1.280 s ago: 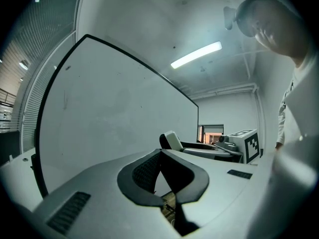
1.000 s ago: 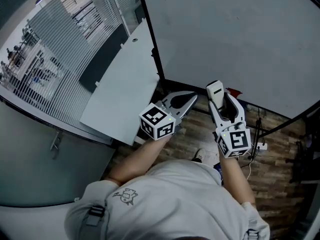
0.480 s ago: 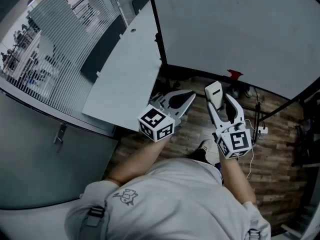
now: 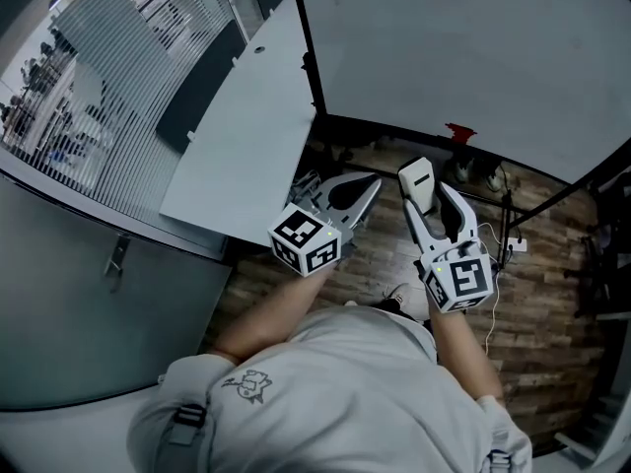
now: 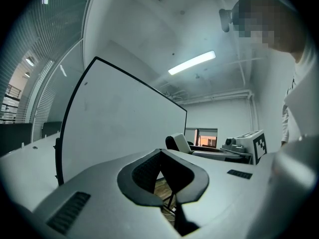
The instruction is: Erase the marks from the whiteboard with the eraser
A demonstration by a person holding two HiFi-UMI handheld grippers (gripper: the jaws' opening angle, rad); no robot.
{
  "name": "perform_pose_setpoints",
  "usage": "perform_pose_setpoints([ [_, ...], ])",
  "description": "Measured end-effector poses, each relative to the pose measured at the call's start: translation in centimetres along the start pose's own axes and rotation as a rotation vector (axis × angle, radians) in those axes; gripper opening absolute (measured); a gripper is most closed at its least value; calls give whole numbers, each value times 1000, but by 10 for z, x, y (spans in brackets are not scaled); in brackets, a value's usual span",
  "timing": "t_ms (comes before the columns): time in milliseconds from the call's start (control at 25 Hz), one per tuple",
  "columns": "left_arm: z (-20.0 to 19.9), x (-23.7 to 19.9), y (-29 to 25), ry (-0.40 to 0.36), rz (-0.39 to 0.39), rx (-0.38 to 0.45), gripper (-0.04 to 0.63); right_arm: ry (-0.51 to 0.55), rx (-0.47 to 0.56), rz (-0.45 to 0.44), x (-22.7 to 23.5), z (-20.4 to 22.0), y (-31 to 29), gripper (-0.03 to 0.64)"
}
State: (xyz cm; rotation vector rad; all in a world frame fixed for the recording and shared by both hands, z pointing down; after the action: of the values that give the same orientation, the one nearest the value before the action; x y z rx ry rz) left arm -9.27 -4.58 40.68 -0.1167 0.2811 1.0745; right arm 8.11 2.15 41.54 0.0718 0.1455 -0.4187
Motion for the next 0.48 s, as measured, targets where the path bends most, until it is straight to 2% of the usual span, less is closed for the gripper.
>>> perform_pose_setpoints([
  [480, 5, 13, -2, 1, 19, -14, 8, -15, 2, 20, -1, 1, 15, 236],
])
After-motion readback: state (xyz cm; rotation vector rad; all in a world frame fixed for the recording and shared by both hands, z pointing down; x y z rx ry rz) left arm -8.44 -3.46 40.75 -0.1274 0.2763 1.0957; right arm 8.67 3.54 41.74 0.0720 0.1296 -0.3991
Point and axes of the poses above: the fingertips, and each gripper's own axes: y backward along the fingers, x to its right, z out of its underside, the point moved 8 cm from there along y, backward along the fingers, and after that the axes turned 6 degrees about y, right-handed, at the moved point
